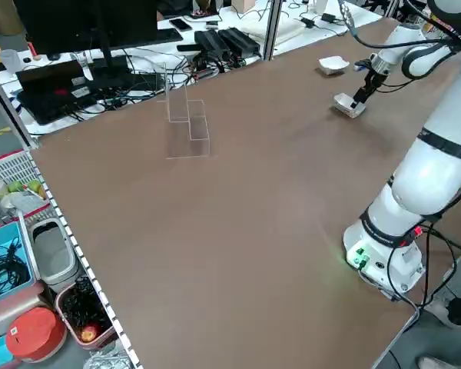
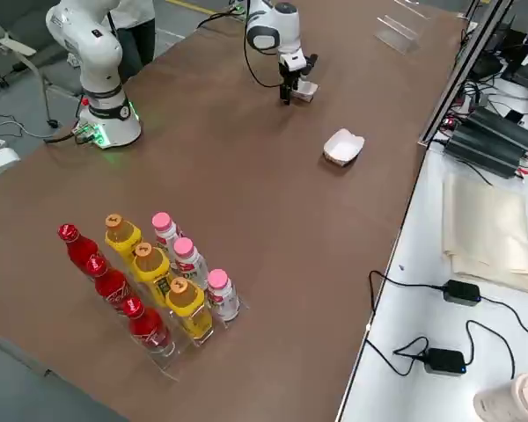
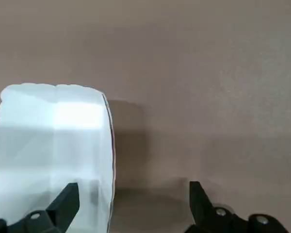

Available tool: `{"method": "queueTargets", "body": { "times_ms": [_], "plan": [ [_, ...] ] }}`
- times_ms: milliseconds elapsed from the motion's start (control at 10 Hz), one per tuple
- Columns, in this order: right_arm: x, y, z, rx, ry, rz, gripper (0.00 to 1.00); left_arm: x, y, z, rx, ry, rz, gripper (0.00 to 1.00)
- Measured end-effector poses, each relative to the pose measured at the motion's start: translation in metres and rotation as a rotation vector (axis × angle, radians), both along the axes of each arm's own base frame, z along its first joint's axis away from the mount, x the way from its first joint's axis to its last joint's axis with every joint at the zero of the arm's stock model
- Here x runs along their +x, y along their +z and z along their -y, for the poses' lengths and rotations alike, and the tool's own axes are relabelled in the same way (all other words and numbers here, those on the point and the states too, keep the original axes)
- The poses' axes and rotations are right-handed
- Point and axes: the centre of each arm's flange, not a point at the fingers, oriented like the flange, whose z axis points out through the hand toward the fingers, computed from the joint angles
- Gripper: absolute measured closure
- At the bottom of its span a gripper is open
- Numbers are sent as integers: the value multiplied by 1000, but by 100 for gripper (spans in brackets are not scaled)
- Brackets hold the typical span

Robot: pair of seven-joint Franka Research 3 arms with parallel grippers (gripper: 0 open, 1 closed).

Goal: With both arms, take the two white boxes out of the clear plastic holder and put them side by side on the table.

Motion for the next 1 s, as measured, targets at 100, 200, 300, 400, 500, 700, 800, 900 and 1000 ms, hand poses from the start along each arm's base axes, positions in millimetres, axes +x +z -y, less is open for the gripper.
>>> {"method": "queueTargets", "body": {
  "times_ms": [100, 200, 300, 400, 500, 700, 800, 900, 1000],
  "plan": [
    [0, 0, 0, 2, -5, -1, 0, 0, 0, 0, 0, 0, 0, 0],
    [0, 0, 0, 7, -13, -5, 0, 0, 0, 0, 0, 0, 0, 0],
    [0, 0, 0, 12, -21, -7, 0, 0, 0, 0, 0, 0, 0, 0],
    [0, 1, 0, 15, -25, -8, 1, 0, 0, 0, 0, 0, 0, 0],
    [0, 1, -1, 17, -28, -7, 2, 0, 0, 0, 0, 0, 0, 0],
    [1, 2, -1, 20, -35, -6, 12, 0, 0, 0, 0, 0, 0, 0],
    [2, 3, -1, 23, -42, -5, 19, 0, 0, 0, 0, 0, 0, 0],
    [4, 5, -1, 29, -48, -4, 23, 0, 0, 0, 0, 0, 0, 0],
    [5, 6, -2, 39, -65, -5, 29, 0, 0, 0, 0, 0, 0, 0]
  ]
}}
